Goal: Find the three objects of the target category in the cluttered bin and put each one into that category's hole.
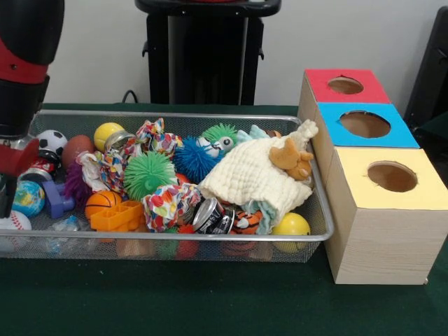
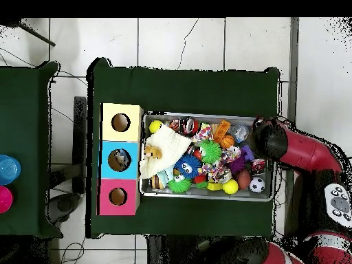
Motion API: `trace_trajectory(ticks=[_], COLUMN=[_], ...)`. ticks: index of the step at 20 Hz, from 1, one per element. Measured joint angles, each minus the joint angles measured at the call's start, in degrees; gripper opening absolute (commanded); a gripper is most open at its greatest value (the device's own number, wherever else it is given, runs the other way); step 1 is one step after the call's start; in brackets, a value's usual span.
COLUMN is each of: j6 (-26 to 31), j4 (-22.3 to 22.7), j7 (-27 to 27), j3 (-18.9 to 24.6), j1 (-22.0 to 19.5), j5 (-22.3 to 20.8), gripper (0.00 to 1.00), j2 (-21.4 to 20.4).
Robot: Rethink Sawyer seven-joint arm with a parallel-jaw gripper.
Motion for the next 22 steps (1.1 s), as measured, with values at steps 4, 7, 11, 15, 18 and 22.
trace_trajectory(ticks=[4, 7, 11, 15, 18, 22], j6=[4.1, 5.6, 5.6, 5.6, 5.6, 5.7], j4=[1.0, 2.3, 3.6, 5.8, 7.4, 9.0], j7=[0.0, 0.0, 0.0, 0.0, 0.0, 0.0], j3=[0.9, 2.4, 3.9, 6.2, 7.4, 8.4], j1=[-0.7, -1.9, -3.3, -5.5, -6.7, -7.5], j5=[1.3, 2.9, 4.5, 6.5, 7.4, 7.8], gripper=[1.0, 1.0, 1.0, 1.0, 1.0, 1.0], j2=[-2.1, -3.4, -4.0, -4.0, -3.9, -3.7])
